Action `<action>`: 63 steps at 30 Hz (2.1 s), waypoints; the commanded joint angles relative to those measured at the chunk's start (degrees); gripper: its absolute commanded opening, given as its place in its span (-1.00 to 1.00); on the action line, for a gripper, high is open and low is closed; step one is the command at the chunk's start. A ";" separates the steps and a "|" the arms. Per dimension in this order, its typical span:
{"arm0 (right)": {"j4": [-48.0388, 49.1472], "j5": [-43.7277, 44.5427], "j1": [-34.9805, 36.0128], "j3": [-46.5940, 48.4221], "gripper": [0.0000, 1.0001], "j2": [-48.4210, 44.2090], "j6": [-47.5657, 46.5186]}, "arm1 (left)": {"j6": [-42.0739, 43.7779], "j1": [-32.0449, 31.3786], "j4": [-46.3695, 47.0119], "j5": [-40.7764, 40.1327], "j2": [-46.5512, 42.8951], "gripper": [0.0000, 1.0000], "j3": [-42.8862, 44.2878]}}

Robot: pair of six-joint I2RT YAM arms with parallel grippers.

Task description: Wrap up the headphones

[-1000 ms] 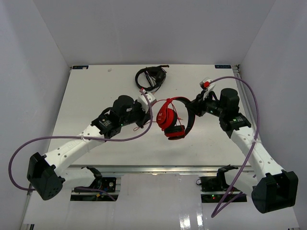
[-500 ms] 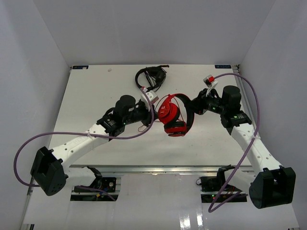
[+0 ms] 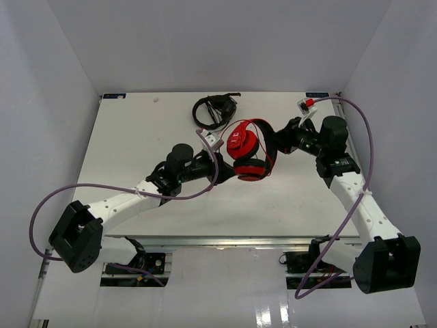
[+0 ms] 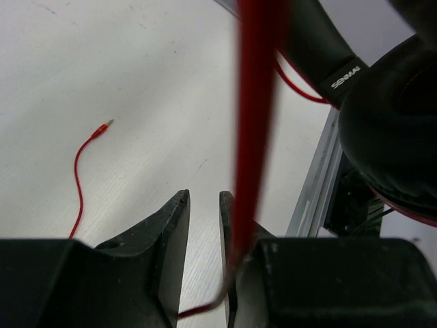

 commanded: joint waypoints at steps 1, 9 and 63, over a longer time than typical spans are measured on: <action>5.30 0.94 -0.46 4.60 -0.85 -0.08 5.78 | -5.47 0.12 10.82 3.31 0.91 -0.26 -1.54; 6.75 -0.13 -1.72 6.69 -0.85 0.92 12.12 | -9.57 -0.08 20.85 2.28 2.38 -0.09 -7.16; 2.05 52.87 0.82 9.58 -0.85 2.77 5.37 | -2.65 -22.58 -8.15 -18.07 28.59 -1.00 18.26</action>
